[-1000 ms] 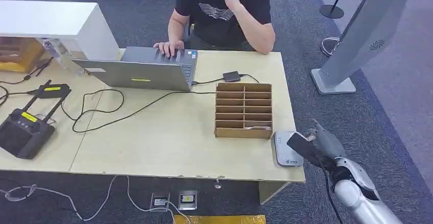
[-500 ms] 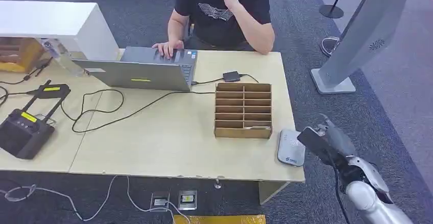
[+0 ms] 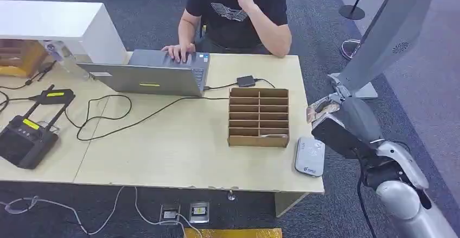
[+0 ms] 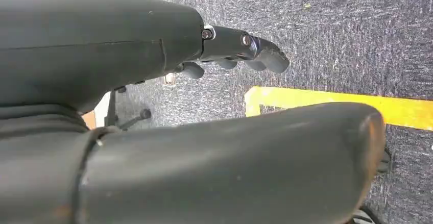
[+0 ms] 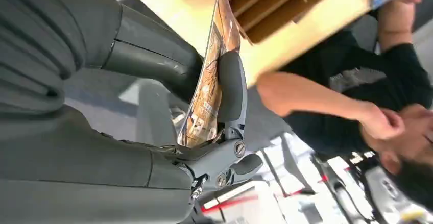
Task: Pass the card to the sensor for recognition and then transmit it.
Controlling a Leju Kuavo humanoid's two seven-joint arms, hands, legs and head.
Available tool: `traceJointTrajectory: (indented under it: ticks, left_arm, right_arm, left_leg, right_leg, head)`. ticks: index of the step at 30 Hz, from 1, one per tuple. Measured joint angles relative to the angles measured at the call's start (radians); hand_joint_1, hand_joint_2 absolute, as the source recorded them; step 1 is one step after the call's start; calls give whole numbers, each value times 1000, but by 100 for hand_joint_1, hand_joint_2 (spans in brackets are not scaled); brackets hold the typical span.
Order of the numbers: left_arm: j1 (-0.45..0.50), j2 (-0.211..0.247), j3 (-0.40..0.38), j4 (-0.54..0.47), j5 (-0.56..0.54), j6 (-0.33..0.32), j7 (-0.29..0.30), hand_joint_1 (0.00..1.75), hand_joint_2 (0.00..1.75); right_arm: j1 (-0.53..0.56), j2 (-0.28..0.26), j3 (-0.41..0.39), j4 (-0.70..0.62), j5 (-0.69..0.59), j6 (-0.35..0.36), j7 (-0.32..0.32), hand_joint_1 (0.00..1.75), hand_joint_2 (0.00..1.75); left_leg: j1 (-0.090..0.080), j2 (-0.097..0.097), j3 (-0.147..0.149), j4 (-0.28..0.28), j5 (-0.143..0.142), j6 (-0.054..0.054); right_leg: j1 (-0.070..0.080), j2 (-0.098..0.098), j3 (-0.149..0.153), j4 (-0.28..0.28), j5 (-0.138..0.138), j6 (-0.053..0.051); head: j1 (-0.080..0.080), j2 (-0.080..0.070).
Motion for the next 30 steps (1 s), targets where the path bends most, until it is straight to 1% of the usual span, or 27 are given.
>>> traceJointTrajectory:
  ticks: [4, 7, 10, 12, 15, 19, 22, 26, 30]
  left_arm:
    - [-1, -1, 0, 0, -5, -4, 0, 0, 0]
    - [-3, -1, 0, 0, -19, -12, 0, 0, 0]
    - [-4, -1, 0, 0, -31, -21, -1, 0, 0]
    - [-5, -1, 0, 0, -40, -24, -1, 0, 0]
    - [-7, -1, 0, 0, -51, -29, -1, 0, 0]
    - [-9, -1, 0, 0, -50, -32, -1, 0, 0]
    - [-8, -2, -1, 0, -46, -32, -1, 0, 0]
    - [-8, -3, -1, 0, -40, -32, 3, 0, 0]
    - [-8, -4, -1, 0, -39, -36, 12, 0, 0]
  right_arm:
    - [-65, 42, -8, 47, 106, -1, -75, 175, 175]
    - [-133, 93, -1, 137, 222, -18, -120, 175, 175]
    - [-189, 150, 14, 234, 313, -54, -145, 175, 175]
    - [-223, 189, 31, 301, 376, -83, -150, 175, 175]
    - [-266, 262, 67, 423, 483, -146, -168, 175, 175]
    - [-303, 352, 106, 557, 525, -180, -169, 175, 175]
    - [-325, 411, 128, 642, 533, -189, -166, 175, 175]
    - [-366, 471, 142, 746, 549, -219, -179, 175, 175]
    - [-394, 505, 155, 821, 578, -237, -180, 175, 175]
  left_leg:
    - [0, 0, 0, 0, 0, 0]
    - [1, 0, 0, 0, 1, -1]
    - [2, 0, 0, 0, 1, -2]
    - [3, 0, -1, 0, 1, -2]
    - [4, 0, -1, 0, 2, -2]
    - [4, 0, -1, 0, 2, -2]
    - [5, 0, -1, 0, 1, -2]
    - [5, 0, -1, 0, 1, -2]
    - [5, 0, -1, 0, 1, -2]
  right_leg:
    - [0, 0, 0, 0, 1, -1]
    - [1, 0, 0, 0, 1, -2]
    - [2, 0, 0, 0, 1, -2]
    - [3, 0, 0, 0, 1, -2]
    - [4, 0, 0, 0, 1, -2]
    - [5, -1, 0, 0, 0, -4]
    - [5, -1, 0, 0, 0, -4]
    - [5, -1, 0, 0, 0, -4]
    - [5, -1, 0, 0, 0, -4]
  head:
    - [0, 0]
    - [0, 0]
    - [0, 0]
    - [1, 0]
    - [1, 0]
    - [1, 0]
    - [1, 0]
    - [1, 0]
    - [1, 0]
